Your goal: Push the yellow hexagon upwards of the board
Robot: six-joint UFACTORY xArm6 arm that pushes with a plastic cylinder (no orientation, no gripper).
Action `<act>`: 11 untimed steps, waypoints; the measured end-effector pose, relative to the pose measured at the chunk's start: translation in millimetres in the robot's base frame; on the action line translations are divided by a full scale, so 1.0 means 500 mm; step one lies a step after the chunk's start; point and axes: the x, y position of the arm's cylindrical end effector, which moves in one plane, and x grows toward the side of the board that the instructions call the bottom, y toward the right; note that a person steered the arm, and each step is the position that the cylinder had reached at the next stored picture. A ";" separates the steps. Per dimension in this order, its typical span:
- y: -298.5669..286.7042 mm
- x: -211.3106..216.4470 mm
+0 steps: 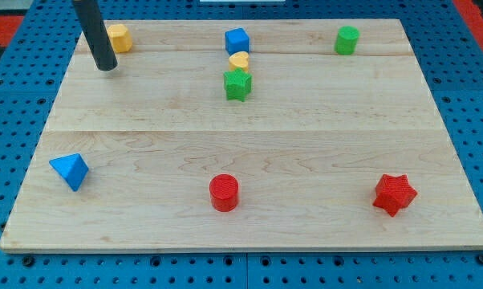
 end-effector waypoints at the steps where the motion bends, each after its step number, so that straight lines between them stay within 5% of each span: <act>1: 0.000 -0.005; 11: 0.000 -0.179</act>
